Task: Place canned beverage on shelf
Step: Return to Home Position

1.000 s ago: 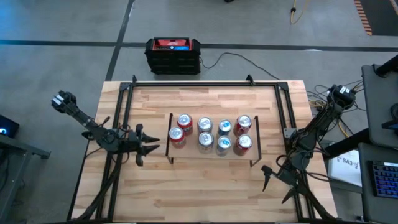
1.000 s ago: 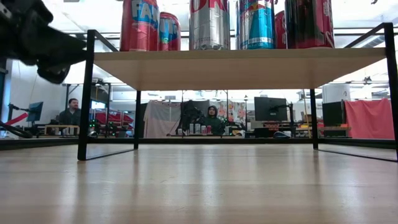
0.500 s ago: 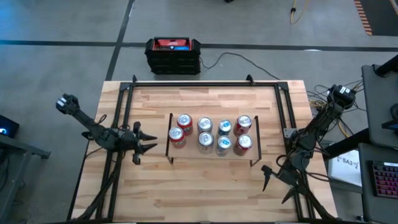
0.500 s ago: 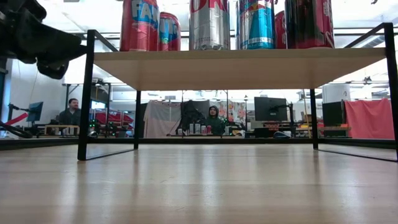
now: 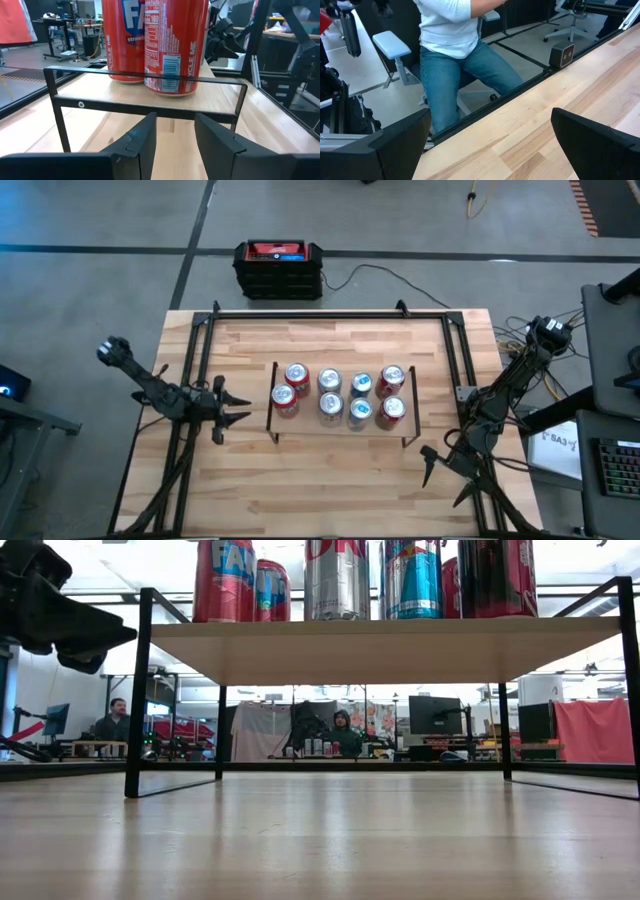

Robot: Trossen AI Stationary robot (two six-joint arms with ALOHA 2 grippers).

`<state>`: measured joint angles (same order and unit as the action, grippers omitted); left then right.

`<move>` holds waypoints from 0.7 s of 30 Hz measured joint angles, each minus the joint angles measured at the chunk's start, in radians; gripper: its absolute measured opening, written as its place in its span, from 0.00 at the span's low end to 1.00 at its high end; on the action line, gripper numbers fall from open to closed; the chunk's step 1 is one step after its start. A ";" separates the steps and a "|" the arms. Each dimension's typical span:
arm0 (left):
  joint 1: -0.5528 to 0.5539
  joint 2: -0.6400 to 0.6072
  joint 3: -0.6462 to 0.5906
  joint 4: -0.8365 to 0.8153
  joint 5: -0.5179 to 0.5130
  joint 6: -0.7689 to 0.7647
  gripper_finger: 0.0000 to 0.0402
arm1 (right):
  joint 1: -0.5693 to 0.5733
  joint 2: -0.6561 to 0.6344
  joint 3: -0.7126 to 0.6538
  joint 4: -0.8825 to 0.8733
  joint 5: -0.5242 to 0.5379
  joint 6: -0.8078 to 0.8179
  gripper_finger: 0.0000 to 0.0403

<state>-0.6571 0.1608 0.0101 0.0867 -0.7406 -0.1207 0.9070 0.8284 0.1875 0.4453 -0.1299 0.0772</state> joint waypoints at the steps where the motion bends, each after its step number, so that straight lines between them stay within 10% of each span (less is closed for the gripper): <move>1: 0.000 -0.014 0.000 -0.012 0.000 0.000 0.29 | 0.000 0.000 0.000 0.000 0.000 0.000 0.99; 21: 0.000 -0.153 0.006 -0.007 -0.002 0.000 0.29 | 0.000 0.000 0.000 -0.001 0.000 0.000 0.99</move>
<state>-0.6573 0.0080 0.0162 0.0795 -0.7424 -0.1207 0.9070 0.8284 0.1872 0.4448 -0.1297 0.0772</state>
